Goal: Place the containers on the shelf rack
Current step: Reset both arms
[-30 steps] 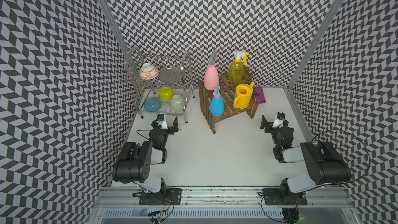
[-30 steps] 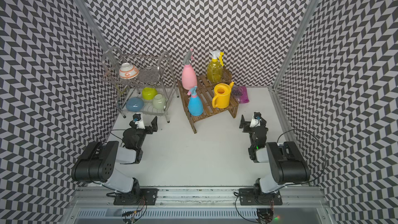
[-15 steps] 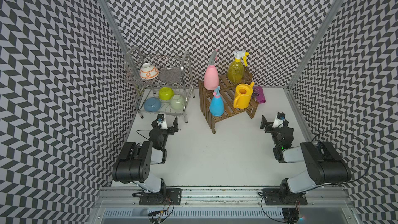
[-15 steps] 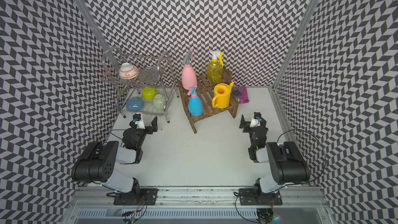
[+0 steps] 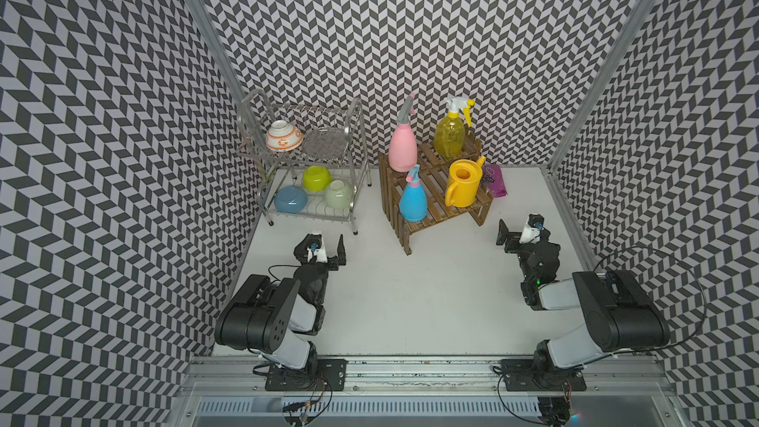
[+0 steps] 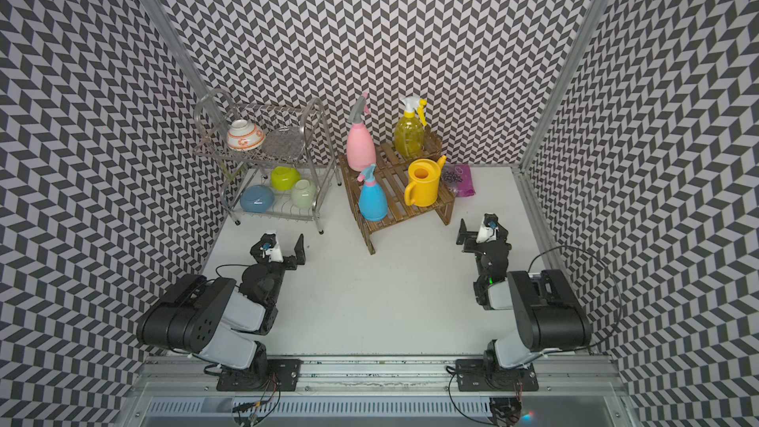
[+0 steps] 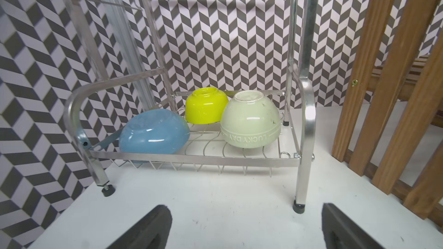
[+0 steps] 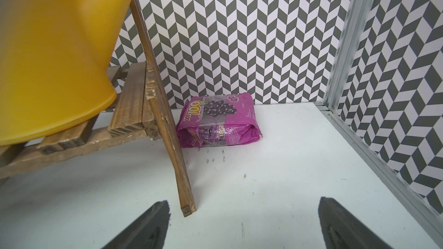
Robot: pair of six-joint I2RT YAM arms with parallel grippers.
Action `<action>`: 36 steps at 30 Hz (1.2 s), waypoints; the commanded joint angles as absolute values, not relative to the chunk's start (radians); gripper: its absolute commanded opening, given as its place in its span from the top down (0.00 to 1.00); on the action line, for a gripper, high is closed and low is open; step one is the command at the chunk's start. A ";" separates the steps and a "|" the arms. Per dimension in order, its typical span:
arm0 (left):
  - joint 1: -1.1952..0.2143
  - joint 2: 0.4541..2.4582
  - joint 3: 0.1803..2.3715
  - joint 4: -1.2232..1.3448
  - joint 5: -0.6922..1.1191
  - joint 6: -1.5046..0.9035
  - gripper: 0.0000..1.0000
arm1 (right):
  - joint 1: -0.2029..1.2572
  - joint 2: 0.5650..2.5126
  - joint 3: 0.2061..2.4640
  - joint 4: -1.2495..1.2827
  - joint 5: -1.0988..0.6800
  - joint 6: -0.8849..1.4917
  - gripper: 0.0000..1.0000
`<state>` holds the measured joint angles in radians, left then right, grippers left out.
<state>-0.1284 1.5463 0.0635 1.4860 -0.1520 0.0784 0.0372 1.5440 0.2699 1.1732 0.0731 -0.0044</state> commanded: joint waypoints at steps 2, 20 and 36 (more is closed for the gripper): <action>-0.134 1.545 0.061 1.599 -0.204 0.107 0.00 | 0.042 1.529 0.276 1.200 0.069 -0.011 0.00; -0.143 1.548 0.060 1.606 -0.219 0.111 0.00 | 0.043 1.529 0.275 1.201 0.069 -0.011 0.00; -0.144 1.550 0.059 1.609 -0.221 0.113 0.00 | 0.043 1.529 0.275 1.200 0.069 -0.011 0.00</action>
<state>-0.1379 1.5463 0.0635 1.5707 -0.2153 0.1043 0.0372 1.5440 0.2699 1.1732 0.0731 -0.0044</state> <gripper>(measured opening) 0.999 0.997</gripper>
